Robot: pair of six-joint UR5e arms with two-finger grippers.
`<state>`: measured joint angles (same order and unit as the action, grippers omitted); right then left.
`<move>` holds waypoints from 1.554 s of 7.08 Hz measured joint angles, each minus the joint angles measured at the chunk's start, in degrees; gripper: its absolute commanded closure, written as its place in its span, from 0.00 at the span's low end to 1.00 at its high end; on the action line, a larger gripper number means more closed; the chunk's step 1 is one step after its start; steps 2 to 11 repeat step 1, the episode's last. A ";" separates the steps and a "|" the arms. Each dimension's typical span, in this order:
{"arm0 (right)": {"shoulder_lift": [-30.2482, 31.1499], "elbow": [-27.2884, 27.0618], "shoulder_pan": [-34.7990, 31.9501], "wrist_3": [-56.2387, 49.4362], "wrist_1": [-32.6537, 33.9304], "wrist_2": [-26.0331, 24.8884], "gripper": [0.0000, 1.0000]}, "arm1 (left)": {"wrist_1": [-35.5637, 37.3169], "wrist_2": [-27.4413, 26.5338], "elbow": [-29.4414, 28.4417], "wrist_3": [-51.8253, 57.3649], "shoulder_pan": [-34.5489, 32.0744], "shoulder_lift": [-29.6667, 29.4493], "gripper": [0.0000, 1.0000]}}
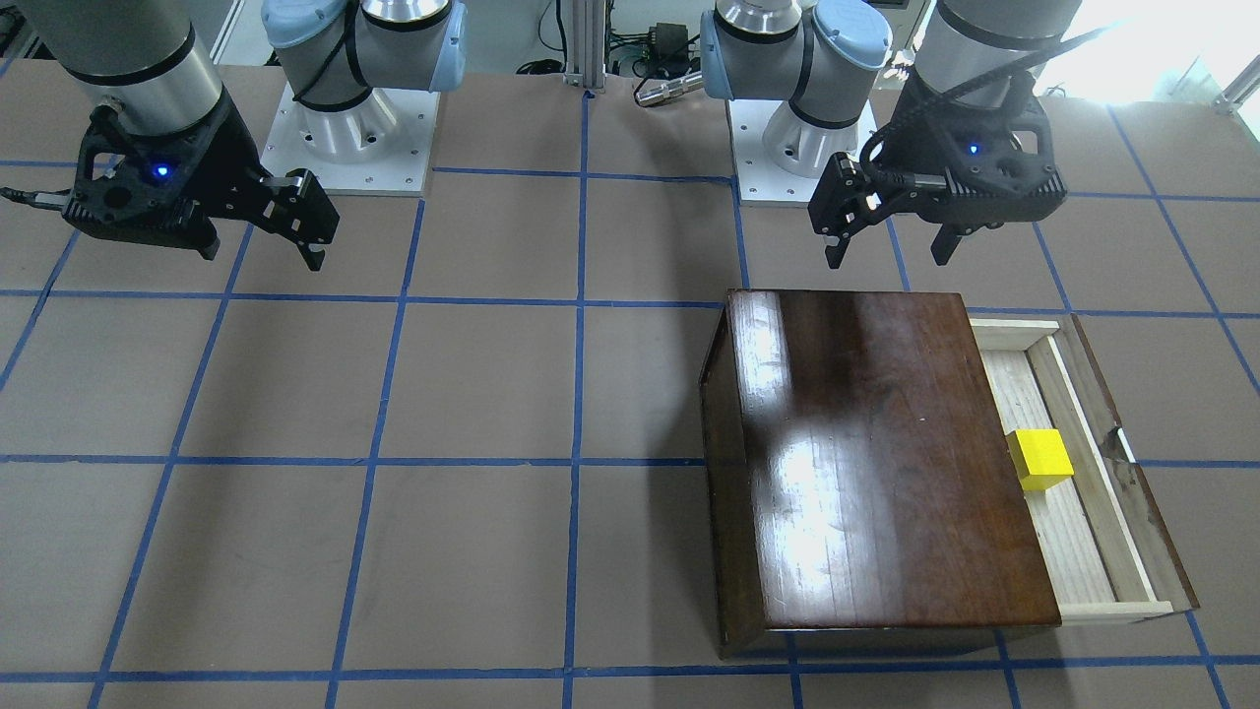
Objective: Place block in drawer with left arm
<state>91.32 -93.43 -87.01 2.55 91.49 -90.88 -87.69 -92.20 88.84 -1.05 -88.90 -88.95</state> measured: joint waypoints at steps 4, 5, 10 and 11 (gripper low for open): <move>0.00 0.00 0.00 0.00 0.00 0.00 0.00 | -0.02 0.00 0.01 0.00 0.10 0.05 0.00; 0.00 0.00 0.00 0.00 0.00 0.00 0.00 | -0.02 0.00 0.01 0.00 0.10 0.05 0.00; 0.00 0.00 0.00 0.00 0.00 0.00 0.00 | -0.02 0.00 0.01 0.00 0.10 0.05 0.00; 0.00 0.00 0.00 0.00 0.00 0.00 0.00 | -0.02 0.00 0.01 0.00 0.10 0.05 0.00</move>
